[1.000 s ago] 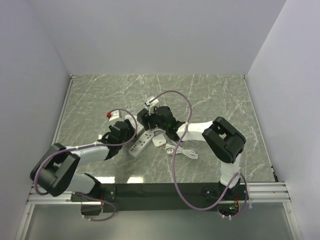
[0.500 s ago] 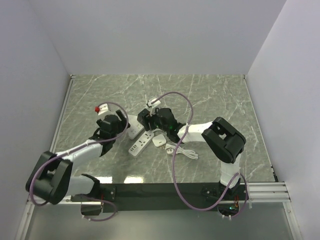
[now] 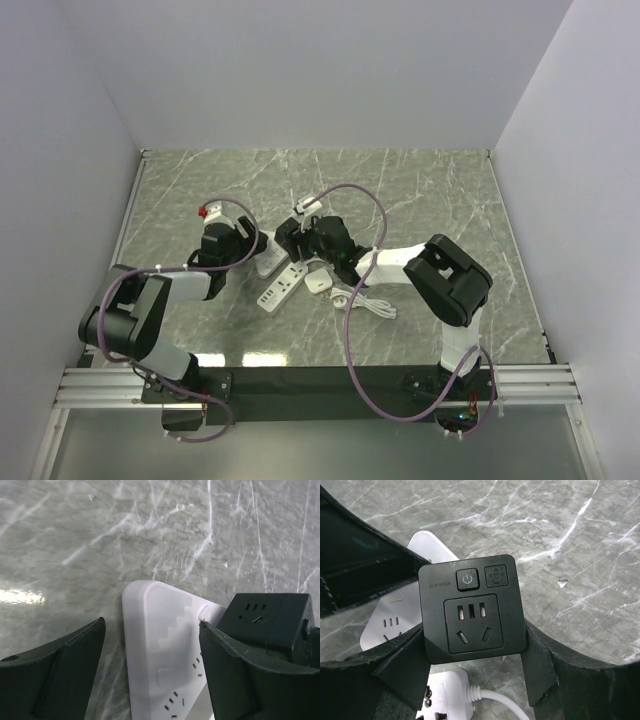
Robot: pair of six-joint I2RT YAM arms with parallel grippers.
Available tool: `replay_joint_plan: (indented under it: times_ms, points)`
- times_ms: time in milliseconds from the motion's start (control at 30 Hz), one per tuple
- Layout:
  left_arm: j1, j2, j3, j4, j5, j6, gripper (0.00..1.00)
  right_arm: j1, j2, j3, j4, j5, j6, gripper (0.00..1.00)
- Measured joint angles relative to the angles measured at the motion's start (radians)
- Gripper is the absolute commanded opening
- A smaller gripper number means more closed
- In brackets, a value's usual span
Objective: Insert the plug
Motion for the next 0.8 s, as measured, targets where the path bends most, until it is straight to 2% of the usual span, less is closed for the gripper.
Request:
replay_joint_plan:
  times_ms: [267, 400, 500, 633, 700, 733, 800]
  points:
    - [0.016, 0.100, -0.002, 0.099, 0.080, -0.026, 0.78, 0.000, 0.000, 0.000, -0.001, -0.003, 0.003, 0.00]
    - [0.019, 0.134, -0.008, 0.162, 0.115, -0.034, 0.67, 0.000, 0.000, 0.000, -0.001, -0.003, 0.004, 0.00]
    - [0.023, 0.156, -0.023, 0.224, 0.146, -0.056, 0.55, 0.000, 0.000, 0.000, -0.001, -0.002, 0.007, 0.00]
    - [0.039, 0.168, -0.046, 0.307, 0.173, -0.084, 0.30, -0.002, -0.001, 0.000, -0.002, 0.002, 0.007, 0.00]
    - [0.044, 0.179, -0.055, 0.334, 0.182, -0.092, 0.22, 0.000, -0.001, 0.000, -0.004, 0.003, 0.007, 0.00]
    - [0.045, 0.182, -0.058, 0.345, 0.186, -0.094, 0.14, 0.000, -0.001, 0.000, -0.005, 0.003, 0.007, 0.00]
    - [0.048, 0.185, -0.064, 0.361, 0.190, -0.101, 0.08, 0.000, -0.002, 0.001, -0.008, 0.005, 0.007, 0.00]
